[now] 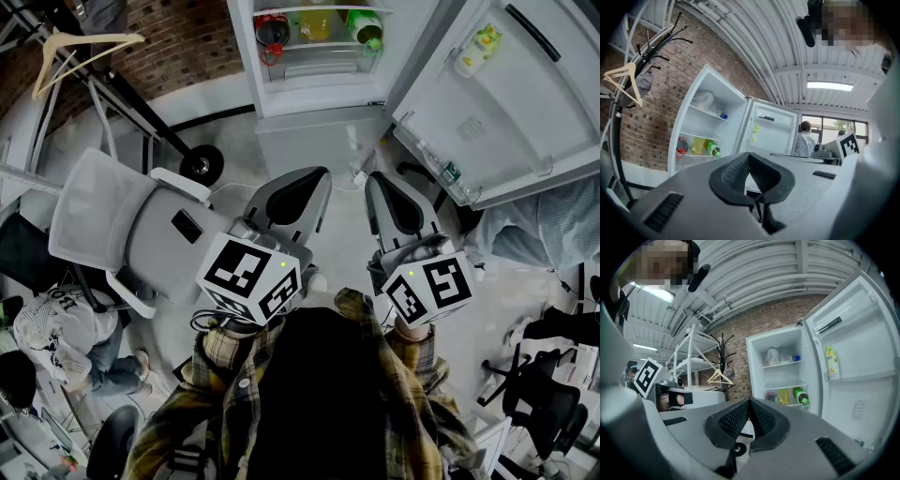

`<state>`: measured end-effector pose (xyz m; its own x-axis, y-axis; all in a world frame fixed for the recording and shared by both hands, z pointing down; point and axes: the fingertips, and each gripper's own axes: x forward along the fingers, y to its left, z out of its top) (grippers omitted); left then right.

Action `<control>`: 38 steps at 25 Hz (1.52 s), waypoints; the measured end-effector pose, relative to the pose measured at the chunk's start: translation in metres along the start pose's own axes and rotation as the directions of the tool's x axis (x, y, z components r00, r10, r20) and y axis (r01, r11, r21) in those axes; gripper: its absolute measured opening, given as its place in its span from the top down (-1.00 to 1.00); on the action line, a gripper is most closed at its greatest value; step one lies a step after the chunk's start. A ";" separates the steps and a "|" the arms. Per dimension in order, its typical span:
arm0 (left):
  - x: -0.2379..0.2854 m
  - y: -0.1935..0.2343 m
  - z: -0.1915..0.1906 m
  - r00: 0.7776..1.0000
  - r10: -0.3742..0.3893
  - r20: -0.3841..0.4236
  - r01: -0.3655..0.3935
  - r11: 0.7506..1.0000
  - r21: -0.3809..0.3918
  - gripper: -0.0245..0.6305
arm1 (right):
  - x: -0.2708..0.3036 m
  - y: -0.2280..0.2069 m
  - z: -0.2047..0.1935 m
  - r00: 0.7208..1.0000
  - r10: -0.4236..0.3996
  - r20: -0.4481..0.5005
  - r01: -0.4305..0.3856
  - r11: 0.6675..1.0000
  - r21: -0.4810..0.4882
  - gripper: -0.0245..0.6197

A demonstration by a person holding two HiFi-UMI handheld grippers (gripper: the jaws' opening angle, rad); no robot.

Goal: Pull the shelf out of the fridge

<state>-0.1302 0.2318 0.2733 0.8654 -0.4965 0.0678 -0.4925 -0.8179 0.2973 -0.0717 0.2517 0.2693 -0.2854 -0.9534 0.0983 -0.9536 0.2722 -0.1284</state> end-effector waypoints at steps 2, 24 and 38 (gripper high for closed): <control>0.002 -0.002 0.000 1.000 -0.005 -0.002 0.005 1.000 0.002 0.92 | -0.001 0.000 0.000 1.000 0.002 0.002 -0.002 1.000 0.001 0.87; 0.016 -0.036 -0.007 0.999 0.028 0.020 -0.028 1.000 0.006 0.92 | -0.033 -0.020 0.000 0.998 0.061 0.035 -0.062 0.997 0.042 0.87; 0.025 -0.024 -0.013 0.999 0.036 -0.008 -0.036 0.999 -0.010 0.92 | -0.023 -0.031 -0.009 0.998 0.061 0.015 -0.063 0.993 0.099 0.87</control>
<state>-0.0953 0.2423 0.2803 0.8477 -0.5233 0.0866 -0.5227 -0.7964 0.3040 -0.0368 0.2667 0.2802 -0.3420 -0.9366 0.0756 -0.9197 0.3172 -0.2315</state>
